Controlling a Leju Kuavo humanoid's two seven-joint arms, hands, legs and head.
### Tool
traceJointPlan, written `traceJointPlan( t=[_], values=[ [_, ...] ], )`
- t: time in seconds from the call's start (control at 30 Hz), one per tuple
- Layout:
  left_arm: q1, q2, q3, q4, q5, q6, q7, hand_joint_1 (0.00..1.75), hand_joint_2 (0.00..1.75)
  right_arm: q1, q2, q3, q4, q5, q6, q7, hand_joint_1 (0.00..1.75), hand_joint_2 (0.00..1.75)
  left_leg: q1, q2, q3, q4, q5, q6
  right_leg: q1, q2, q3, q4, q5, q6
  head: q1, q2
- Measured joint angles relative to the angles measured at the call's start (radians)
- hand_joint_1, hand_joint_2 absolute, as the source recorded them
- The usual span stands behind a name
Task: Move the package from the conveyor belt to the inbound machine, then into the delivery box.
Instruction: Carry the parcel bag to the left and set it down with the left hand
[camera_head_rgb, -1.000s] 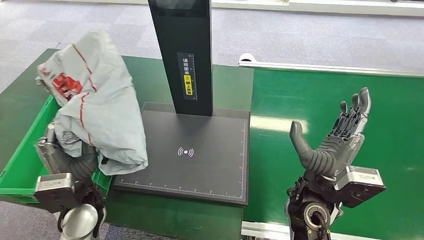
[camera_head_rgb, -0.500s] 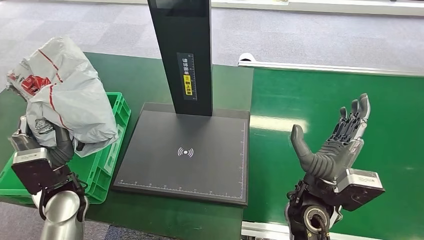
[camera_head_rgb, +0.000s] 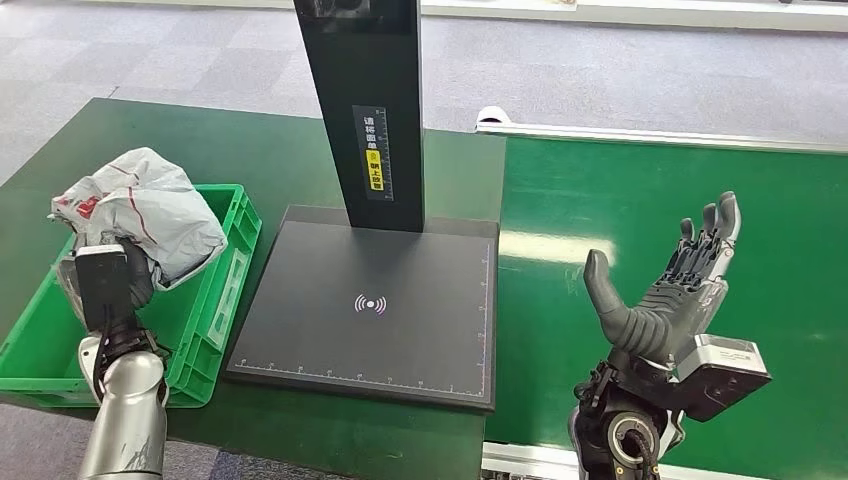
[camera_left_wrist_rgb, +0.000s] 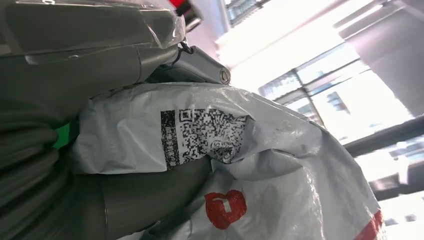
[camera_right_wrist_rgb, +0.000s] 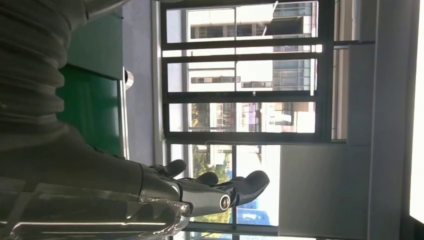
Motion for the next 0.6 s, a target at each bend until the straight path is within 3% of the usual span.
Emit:
traceJointPlan(
  t=[0.3,0.33,0.43,0.47,0.6],
  values=[
    [-0.104,0.016,0.066,0.174,-0.007,0.018,0.008,1.56,1.75,-0.014,0.002,-0.005,0.015,0.011,0.0,0.02,0.0,1.75,-0.001,-0.003,0.001,0.0,0.0,0.0,-0.001,-0.001,0.002,0.0,0.0,0.0,0.0,0.0],
    [-0.109,0.018,0.068,0.184,-0.007,0.017,0.006,1.29,1.75,-0.016,0.002,-0.006,0.017,0.012,0.001,0.023,0.0,1.75,-0.001,-0.003,0.001,0.0,0.0,0.0,-0.001,-0.001,0.002,0.0,0.0,0.0,0.0,0.0],
    [-0.118,0.021,0.071,0.201,-0.002,0.01,-0.001,0.13,1.75,-0.019,0.003,-0.008,0.022,0.015,0.001,0.026,0.0,1.75,0.0,-0.003,0.003,0.0,0.0,0.0,-0.001,-0.001,0.004,0.0,0.0,0.0,0.0,0.0],
    [-0.12,0.022,0.072,0.205,0.002,0.006,-0.004,0.0,1.75,-0.02,0.003,-0.009,0.024,0.015,0.001,0.026,0.0,1.75,0.0,-0.003,0.003,0.0,0.001,0.0,-0.001,-0.001,0.004,0.0,0.0,0.0,0.0,0.0],
    [-0.123,0.023,0.076,0.209,0.022,-0.007,-0.021,0.0,1.75,-0.023,0.003,-0.012,0.03,0.016,0.0,0.027,0.0,1.75,0.0,-0.003,0.004,0.0,0.001,0.0,-0.001,-0.001,0.005,0.0,0.0,0.0,0.0,0.0]
  ],
)
